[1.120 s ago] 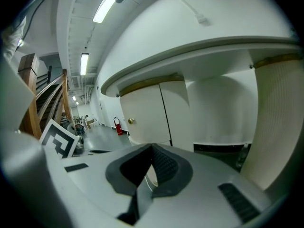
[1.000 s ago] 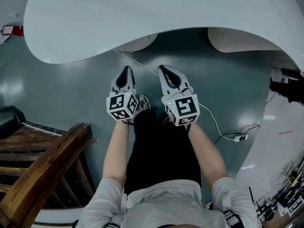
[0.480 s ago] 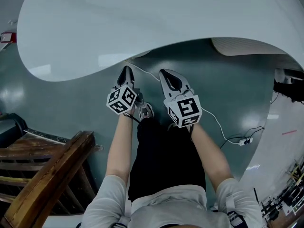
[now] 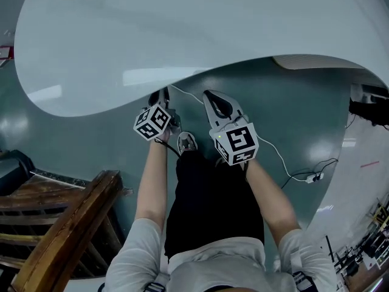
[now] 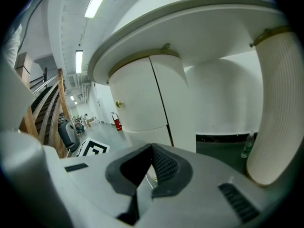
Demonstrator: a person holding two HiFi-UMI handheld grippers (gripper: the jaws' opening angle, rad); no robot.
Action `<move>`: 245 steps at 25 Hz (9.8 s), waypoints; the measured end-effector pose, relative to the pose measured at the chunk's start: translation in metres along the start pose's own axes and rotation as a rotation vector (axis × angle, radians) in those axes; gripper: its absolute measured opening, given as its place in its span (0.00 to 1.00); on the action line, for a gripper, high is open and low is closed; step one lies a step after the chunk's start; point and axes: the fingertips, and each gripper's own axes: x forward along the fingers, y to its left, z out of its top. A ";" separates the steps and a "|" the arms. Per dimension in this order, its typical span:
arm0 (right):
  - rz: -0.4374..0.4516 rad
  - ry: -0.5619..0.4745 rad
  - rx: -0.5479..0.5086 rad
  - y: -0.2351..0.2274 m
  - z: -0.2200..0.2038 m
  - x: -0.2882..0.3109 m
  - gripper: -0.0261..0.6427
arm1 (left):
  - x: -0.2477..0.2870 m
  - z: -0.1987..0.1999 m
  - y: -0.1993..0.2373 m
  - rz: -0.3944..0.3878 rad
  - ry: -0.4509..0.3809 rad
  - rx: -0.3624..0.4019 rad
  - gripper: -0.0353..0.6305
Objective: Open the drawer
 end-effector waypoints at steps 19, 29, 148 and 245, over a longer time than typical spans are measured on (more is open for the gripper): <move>-0.069 0.018 0.050 -0.017 -0.004 -0.010 0.06 | 0.019 0.007 0.007 0.016 0.033 -0.012 0.21; -0.048 0.017 0.037 -0.006 -0.001 -0.010 0.06 | 0.017 0.009 0.007 0.010 0.033 -0.018 0.21; 0.169 0.241 -0.021 0.129 -0.057 -0.135 0.06 | -0.151 -0.126 0.019 0.174 0.237 -0.001 0.20; 0.047 -0.266 -0.251 0.228 0.338 -0.357 0.06 | -0.509 0.245 -0.382 -0.061 -0.304 0.489 0.06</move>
